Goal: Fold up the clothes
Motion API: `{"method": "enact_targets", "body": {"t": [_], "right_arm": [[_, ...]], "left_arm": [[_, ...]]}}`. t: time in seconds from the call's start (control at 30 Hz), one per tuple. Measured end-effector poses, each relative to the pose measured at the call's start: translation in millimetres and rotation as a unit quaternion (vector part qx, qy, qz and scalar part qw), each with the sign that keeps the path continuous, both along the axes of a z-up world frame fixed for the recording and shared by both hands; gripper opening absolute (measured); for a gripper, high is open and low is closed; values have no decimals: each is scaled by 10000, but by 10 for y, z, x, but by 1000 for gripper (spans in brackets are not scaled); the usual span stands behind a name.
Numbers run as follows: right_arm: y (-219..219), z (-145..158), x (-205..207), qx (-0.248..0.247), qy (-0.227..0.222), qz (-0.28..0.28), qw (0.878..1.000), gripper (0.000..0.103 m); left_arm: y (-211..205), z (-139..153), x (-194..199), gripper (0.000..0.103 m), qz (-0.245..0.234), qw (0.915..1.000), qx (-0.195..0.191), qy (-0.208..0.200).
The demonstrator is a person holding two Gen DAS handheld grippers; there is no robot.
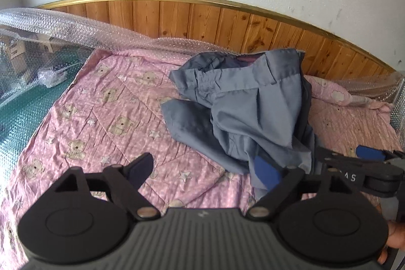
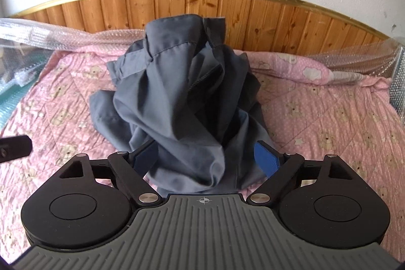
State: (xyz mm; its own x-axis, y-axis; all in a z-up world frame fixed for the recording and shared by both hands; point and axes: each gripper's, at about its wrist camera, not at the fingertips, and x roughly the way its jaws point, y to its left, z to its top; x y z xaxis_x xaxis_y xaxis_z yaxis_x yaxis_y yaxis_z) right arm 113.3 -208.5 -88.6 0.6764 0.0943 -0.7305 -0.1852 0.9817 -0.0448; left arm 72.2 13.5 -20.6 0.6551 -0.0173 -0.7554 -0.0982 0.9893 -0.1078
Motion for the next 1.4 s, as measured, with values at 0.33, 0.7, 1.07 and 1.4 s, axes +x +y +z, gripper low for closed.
{"method": "enact_targets", "body": {"t": [0.33,0.7,1.07,1.4], "right_arm": [[-318,-413,723,444,274,114,9986,91],[-647,-1169,1416,821,680,-149,9942,94],[-917,-1173,1101,1873,451,-357,9806,99],[-795,-1496,867,1244,1079,-1037,9809,96]], "left_arm": [[-351,-273,1050,100,-146,9996,195,150],[-1161,-894,2133,43,-709,9941,620,539],[1006,-56,1314,2,1627,9843,-263,-625],[1419,-1105,953,83,1663,9741,-1503,307]]}}
